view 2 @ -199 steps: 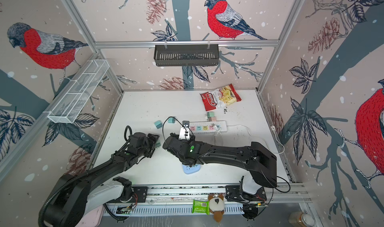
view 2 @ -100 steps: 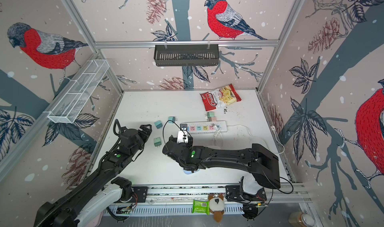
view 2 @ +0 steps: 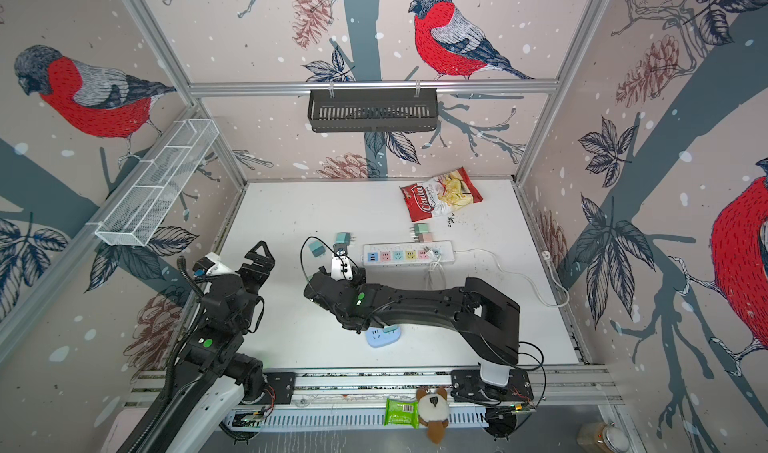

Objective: Insert the plug
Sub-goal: 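Lower the right gripper and close it on the mint-green charger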

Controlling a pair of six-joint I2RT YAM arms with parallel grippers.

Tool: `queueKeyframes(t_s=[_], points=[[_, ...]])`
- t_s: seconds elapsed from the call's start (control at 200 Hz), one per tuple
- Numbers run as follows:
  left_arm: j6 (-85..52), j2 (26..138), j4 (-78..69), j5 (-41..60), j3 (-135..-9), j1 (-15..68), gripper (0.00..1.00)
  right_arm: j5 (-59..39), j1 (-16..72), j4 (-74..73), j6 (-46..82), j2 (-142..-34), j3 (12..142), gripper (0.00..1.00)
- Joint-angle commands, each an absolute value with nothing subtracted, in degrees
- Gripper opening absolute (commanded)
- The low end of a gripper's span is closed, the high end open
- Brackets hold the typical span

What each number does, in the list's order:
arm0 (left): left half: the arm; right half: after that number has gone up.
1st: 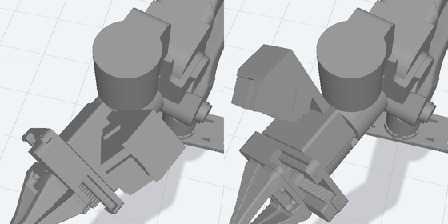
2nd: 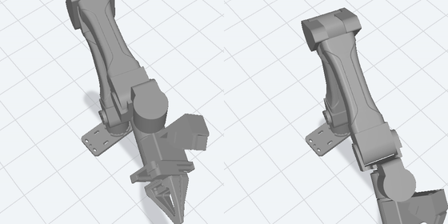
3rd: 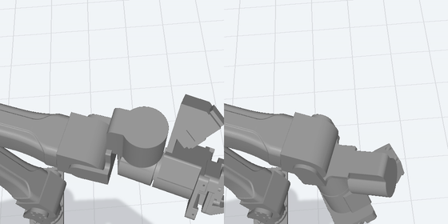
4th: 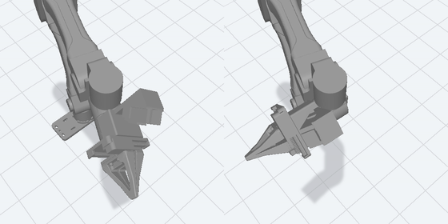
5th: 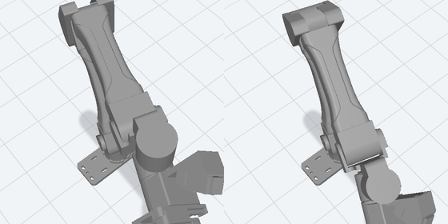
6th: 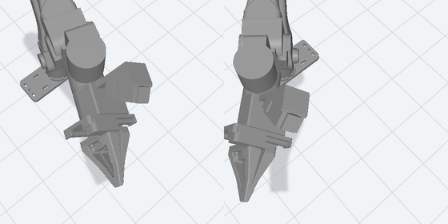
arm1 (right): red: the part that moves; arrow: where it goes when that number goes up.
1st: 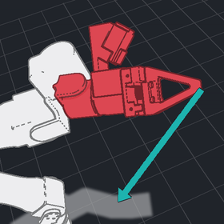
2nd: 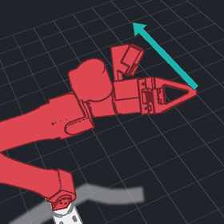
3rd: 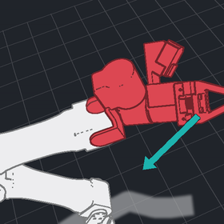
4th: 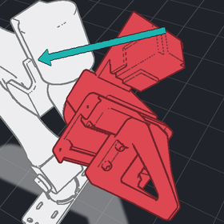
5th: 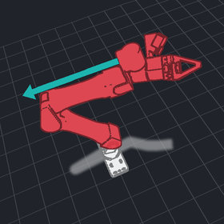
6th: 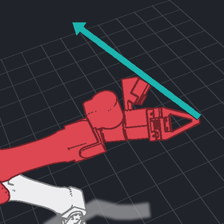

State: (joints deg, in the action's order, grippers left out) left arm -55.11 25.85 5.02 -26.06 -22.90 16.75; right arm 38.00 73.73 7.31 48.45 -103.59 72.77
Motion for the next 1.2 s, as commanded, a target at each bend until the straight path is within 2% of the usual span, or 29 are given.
queueKeyframes(t_s=[0.0, 0.345, 0.656, 1.006, 1.196], points=[[-57.3, 25.2, 7.2, -31.2, -22.8, 16.4, 0.97, 33.7, 73.1, 6.3, 46.2, -106.6, 75.5, 0.91], [-60.7, 24.1, 10.0, -32.9, -22.8, 15.3, 0.97, 24.9, 70.2, 9.6, 44.0, -119.4, 87.1, 0.90], [-60.9, 23.6, 9.9, -32.7, -22.5, 15.1, 0.97, 17.8, 68.3, 17.2, 42.2, -130.6, 99.8, 0.82], [-61.1, 23.5, 9.9, -32.7, -22.5, 15.1, 0.97, 17.7, 68.2, 25.8, 41.6, -136.2, 108.0, 0.77], [-61.2, 23.3, 10.1, -32.8, -22.5, 14.9, 0.97, 17.2, 68.1, 27.6, 41.4, -137.2, 109.6, 0.71]])
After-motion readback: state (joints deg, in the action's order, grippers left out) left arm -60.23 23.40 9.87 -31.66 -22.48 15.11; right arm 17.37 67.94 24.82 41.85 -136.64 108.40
